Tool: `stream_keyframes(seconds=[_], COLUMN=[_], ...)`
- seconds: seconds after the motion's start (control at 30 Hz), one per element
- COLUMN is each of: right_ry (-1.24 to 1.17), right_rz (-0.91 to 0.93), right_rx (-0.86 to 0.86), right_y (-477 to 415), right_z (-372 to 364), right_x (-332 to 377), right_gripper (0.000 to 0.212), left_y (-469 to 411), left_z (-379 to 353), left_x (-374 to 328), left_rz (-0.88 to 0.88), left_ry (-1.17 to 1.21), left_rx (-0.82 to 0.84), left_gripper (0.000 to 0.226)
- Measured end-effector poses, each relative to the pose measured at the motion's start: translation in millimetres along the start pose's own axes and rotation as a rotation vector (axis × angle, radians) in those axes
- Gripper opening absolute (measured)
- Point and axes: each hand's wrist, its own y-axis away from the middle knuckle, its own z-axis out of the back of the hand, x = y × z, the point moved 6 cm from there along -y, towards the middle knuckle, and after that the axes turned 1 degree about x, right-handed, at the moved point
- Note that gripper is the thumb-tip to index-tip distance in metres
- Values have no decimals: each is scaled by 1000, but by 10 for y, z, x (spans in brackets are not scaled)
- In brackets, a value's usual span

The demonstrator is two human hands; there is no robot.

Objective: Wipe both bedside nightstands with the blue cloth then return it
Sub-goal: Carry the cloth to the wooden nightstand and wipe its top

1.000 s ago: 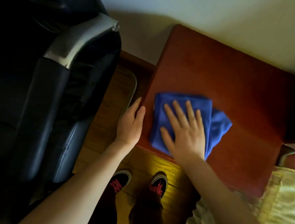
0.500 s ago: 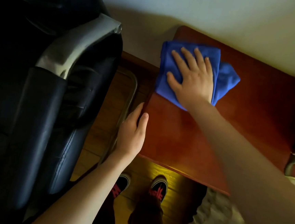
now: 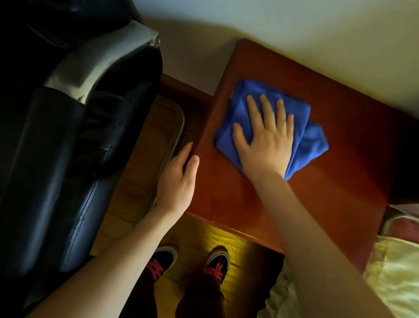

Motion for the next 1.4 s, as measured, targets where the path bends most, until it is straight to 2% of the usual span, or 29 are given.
stream_keyframes(seconds=[0.1,0.2,0.33,0.43,0.5,0.57,0.6,0.67,0.77,0.87,1.0,1.07,1.17,1.27,1.4], right_ry=[1,29,7,-135,-177,-141,-125,-114,-211,-382,-671,-886,-1237,-1273,-1224], right_rz=[50,107,100,54,-107,-363,-510,-749,-833,-891,-1062,-1141,-1228,-1093,-955], right_rx=[64,121,177,149,10,-103,-93,32,106,56,51,87,105,119,84], right_y=[733,1267,1328,1325,1408,1562,1655,1821,1895,1883,1908,1921,1927,1883,1922], right_z=[-31,-89,-83,109,332,520,546,466,336,268,201,133,153,442,1265], right_x=[46,101,107,75,-81,-289,-380,-480,-415,-334,-352,-366,-263,-153,-39], right_gripper=[60,62,63,59,57,63,70,87,97,82,47,35,27,22,33], left_y=[2,19,38,101,177,243,258,253,236,247,225,225,271,415,874], left_z=[0,3,-3,0,12,27,34,45,51,44,42,43,68,188,544], left_x=[12,-35,-84,-85,-59,-29,-14,31,74,63,94,90,44,-120,-783], left_rz=[20,-33,-65,-47,-34,-26,-24,-9,11,-14,-1,-2,24,67,32], left_ry=[-23,-56,-103,-94,-111,-133,-146,-173,-196,-195,-220,-232,-253,-269,-275], left_rx=[-7,-3,37,84,101,114,119,120,124,133,126,134,169,208,194], left_gripper=[51,49,45,44,44,46,48,51,54,54,55,56,54,55,46])
